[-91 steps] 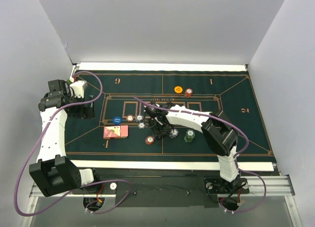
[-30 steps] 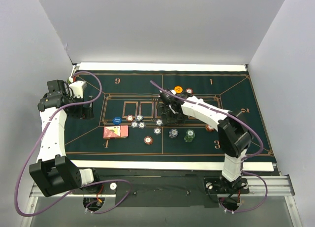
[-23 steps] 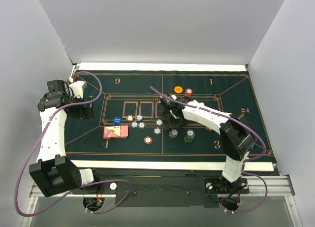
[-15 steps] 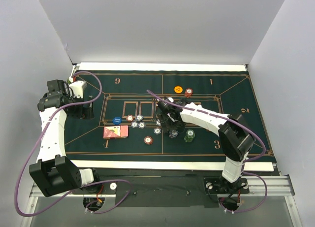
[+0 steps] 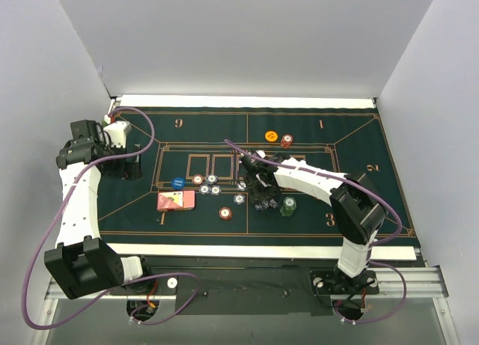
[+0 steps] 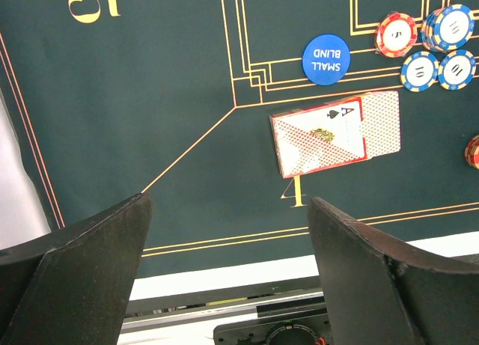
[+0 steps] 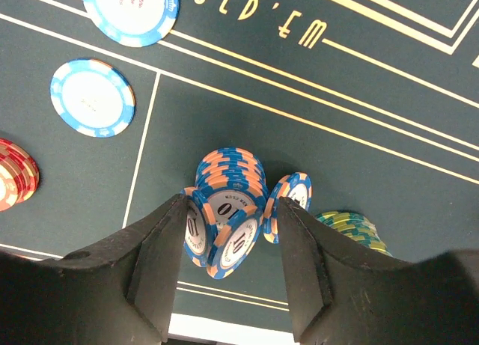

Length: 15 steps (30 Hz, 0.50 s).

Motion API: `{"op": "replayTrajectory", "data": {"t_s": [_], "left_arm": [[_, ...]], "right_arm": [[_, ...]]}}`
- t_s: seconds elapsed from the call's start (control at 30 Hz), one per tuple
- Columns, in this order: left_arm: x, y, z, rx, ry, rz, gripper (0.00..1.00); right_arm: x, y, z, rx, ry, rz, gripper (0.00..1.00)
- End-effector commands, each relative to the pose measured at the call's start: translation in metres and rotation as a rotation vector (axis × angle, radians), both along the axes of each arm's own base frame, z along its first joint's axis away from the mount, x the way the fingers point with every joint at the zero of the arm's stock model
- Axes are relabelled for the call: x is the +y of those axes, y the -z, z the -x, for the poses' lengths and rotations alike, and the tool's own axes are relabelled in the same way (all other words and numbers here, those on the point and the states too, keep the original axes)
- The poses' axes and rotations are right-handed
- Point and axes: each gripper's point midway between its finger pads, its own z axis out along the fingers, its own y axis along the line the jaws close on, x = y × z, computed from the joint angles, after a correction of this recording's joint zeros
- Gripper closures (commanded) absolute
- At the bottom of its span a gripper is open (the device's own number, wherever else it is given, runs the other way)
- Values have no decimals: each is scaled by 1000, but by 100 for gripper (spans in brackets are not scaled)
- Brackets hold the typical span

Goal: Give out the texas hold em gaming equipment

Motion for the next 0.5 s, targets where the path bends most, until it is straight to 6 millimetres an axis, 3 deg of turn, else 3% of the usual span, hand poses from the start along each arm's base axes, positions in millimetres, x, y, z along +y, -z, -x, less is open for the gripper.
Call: {"op": "replayTrajectory", "data": {"t_s": [0.0,0.47], "left_arm": [[1,-22,-5,-71,8,-11,4],[2,-20,-5,-72,4,-16,4]], "right_arm": [[-10,6,6,23,9,39,55],[-17,18,8,44,20,63,74]]}}
